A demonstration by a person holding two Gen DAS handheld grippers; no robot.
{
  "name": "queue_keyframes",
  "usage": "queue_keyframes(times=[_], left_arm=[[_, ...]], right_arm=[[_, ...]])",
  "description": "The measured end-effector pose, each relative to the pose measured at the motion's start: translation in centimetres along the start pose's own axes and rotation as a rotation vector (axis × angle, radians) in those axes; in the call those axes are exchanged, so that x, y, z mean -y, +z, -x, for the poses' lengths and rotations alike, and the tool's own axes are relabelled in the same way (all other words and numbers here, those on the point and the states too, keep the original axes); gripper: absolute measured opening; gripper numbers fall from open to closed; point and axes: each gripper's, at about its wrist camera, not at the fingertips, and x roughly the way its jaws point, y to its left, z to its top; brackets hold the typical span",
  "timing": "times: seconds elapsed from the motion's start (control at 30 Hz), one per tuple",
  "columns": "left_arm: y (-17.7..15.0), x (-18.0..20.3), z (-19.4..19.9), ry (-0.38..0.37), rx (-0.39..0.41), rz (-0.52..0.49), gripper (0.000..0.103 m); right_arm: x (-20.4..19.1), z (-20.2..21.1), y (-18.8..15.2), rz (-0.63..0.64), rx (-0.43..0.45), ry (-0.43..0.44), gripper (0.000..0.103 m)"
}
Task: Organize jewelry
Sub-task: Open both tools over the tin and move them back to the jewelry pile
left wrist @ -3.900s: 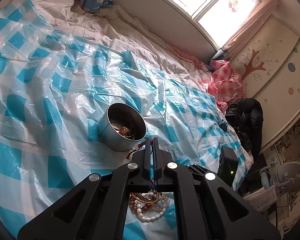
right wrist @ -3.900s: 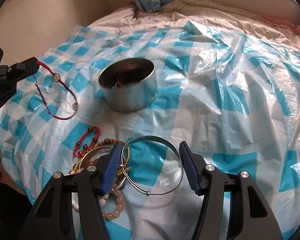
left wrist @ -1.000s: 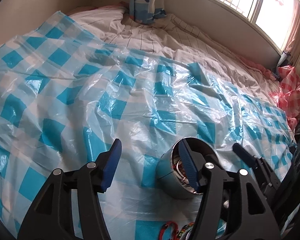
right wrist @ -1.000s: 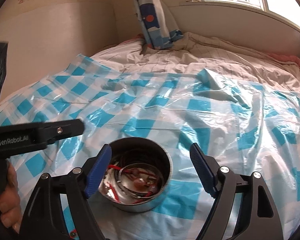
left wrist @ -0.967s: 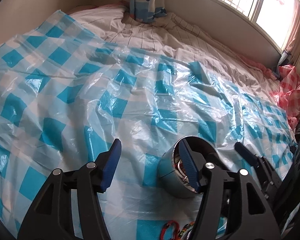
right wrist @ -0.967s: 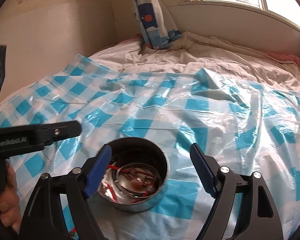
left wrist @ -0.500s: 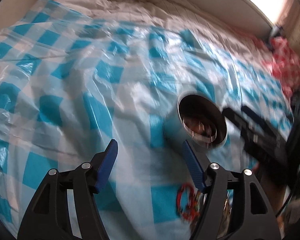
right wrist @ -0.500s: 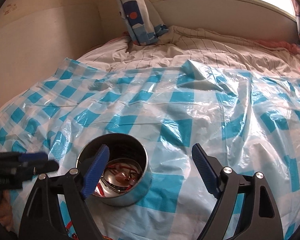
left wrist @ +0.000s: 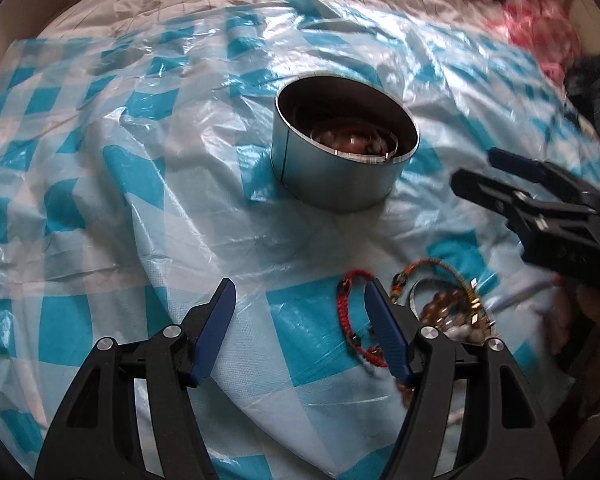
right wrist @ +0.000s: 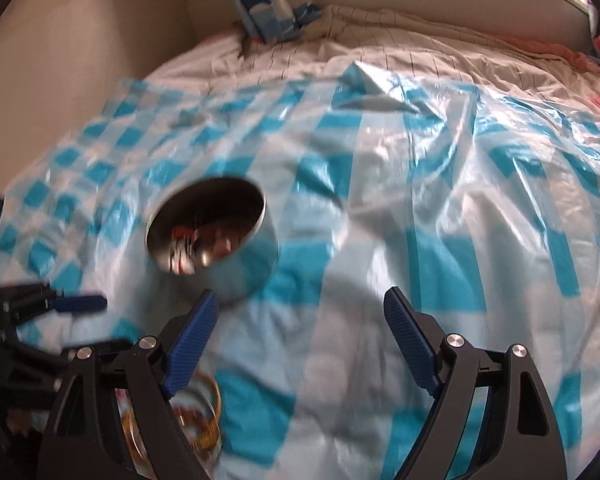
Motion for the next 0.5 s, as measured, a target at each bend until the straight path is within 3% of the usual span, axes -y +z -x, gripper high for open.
queue_keyframes(times=[0.13, 0.33, 0.47, 0.5], left_arm=[[-0.5, 1.0, -0.5, 0.056, -0.016, -0.076, 0.064], [-0.5, 1.3, -0.8, 0.086, -0.018, -0.098, 0.064], [-0.1, 1.0, -0.9, 0.2, 0.015, -0.095, 0.064], [0.0, 0.7, -1.0, 0.23, 0.024, -0.088, 0.064]], right_arm=[[-1.5, -0.1, -1.8, 0.108, -0.051, -0.036, 0.081], [-3.5, -1.3, -2.7, 0.225, -0.104, -0.054, 0.081], [-4.5, -2.0, -2.9, 0.295, -0.116, -0.126, 0.084], [-4.5, -2.0, -2.9, 0.305, -0.104, -0.18, 0.088]])
